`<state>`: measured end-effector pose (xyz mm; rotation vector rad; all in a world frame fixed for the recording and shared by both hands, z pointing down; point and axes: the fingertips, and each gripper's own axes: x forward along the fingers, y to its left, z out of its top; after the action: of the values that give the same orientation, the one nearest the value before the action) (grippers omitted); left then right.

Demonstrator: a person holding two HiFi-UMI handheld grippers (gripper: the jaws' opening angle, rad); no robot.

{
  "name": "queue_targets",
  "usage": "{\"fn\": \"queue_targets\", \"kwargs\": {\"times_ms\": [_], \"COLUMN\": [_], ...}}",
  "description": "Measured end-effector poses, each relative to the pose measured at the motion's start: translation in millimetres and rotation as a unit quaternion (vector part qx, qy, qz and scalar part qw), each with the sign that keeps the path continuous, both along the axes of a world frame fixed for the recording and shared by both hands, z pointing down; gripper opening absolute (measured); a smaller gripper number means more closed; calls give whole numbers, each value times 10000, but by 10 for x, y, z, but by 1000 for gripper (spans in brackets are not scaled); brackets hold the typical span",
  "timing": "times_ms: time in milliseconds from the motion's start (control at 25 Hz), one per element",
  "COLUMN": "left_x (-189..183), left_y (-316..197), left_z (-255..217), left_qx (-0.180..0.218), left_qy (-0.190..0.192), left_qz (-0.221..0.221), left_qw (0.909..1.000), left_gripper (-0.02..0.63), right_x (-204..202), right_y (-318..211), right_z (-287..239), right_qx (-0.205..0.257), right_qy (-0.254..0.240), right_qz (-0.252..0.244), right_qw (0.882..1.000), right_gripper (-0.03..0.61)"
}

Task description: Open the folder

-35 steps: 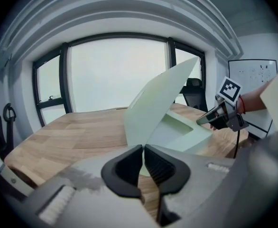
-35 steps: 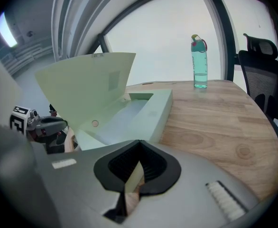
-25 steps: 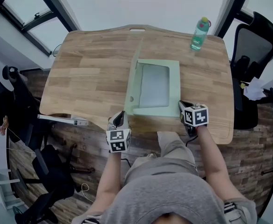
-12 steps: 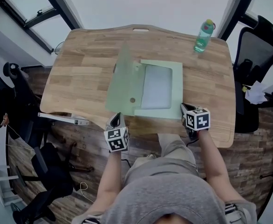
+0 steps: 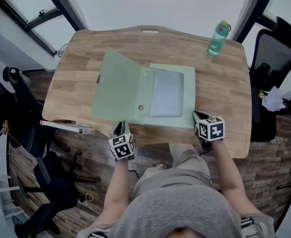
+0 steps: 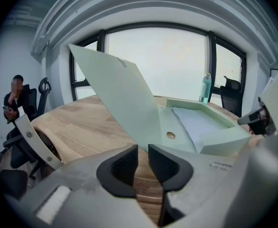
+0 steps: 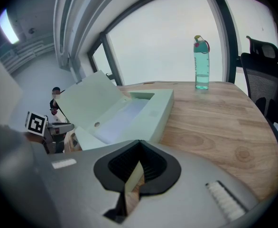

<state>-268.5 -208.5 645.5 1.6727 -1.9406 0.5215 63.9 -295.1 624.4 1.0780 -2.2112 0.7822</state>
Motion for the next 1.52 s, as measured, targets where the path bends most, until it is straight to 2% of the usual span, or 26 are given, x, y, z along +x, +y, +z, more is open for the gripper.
{"fn": "queue_targets", "kwargs": {"times_ms": [760,1080,1240,1520], "left_x": [-299,-327,-301,-298], "left_y": [38,33,66,69], "left_z": [319,394,402,363], "left_qx": [-646,-785,-891,-858], "left_qy": [-171,-290,-215,-151], "left_qz": [-534,-635,-650,-681], "left_qw": [9963,9945,9937,9939], "left_gripper": [229,249,249,249], "right_x": [7,17,16,14], "right_y": [3,-1,1,-2], "right_z": [-11,-8,-9,-3], "right_qx": [16,23,34,47], "right_qy": [32,47,52,105], "right_qz": [-47,-9,18,51], "right_qw": [10000,10000,10000,9999], "right_gripper": [3,3,3,3]}}
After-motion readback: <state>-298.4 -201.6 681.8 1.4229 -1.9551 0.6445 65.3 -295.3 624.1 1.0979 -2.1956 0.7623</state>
